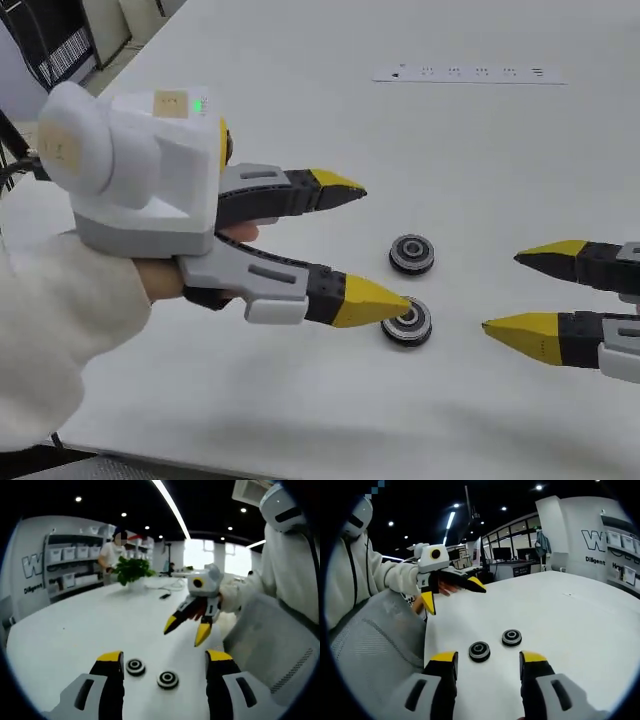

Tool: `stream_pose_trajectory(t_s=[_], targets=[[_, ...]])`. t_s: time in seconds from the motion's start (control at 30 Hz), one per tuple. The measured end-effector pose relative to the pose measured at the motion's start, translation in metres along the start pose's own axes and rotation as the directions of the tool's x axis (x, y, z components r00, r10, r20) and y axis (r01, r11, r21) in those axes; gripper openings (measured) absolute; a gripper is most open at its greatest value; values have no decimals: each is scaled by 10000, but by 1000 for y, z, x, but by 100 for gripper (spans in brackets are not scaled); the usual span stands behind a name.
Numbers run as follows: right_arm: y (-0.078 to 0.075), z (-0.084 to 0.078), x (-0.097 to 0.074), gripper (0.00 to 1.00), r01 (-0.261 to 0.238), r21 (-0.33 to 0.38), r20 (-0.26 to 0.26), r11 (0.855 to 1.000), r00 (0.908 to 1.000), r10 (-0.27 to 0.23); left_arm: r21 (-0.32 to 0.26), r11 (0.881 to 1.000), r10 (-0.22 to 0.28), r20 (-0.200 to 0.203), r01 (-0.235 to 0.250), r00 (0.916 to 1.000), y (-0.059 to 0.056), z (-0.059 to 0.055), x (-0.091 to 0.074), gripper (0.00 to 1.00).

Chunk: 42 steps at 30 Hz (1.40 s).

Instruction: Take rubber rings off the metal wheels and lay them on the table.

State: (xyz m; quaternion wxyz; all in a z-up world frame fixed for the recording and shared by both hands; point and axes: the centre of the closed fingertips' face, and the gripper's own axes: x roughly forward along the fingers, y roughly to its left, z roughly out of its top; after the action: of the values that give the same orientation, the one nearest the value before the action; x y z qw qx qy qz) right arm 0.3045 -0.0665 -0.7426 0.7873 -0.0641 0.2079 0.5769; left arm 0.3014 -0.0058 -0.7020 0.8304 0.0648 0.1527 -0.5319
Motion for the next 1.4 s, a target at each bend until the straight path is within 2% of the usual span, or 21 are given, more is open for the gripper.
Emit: stream_pose_trajectory(t_s=[0.23,0.37,0.5,0.67,0.97,1.27,1.4], targets=[[5,-8,15,40,-409,-192,-369,9990,9985,402,186,9998,0,-289,6,9996,4,-17,10,53],[9,-15,24,37,-762,-197,-672,9969,9949,747,208,9997,-108,-530,119,9985,4,-32,21,46],[13,-21,34,34,-1015,-317,-957,9943,9906,981,284,9988,-360,-1051,392,9938,0,-52,29,39],[15,-28,43,32,-1195,-369,-1236,9921,9857,1141,365,9979,-483,-1348,537,9897,-5,-65,36,34],[16,-36,53,29,-1239,-575,-1559,9906,9812,1137,512,9972,-481,-1283,550,9906,-3,-68,40,23],[18,-37,60,28,-1242,-654,-1702,9901,9791,1116,512,9970,-499,-1535,584,9869,-2,-79,41,20],[17,-40,62,26,-1199,-723,-1812,9902,9778,1052,598,9962,-542,-1421,632,9884,-2,-78,43,18]])
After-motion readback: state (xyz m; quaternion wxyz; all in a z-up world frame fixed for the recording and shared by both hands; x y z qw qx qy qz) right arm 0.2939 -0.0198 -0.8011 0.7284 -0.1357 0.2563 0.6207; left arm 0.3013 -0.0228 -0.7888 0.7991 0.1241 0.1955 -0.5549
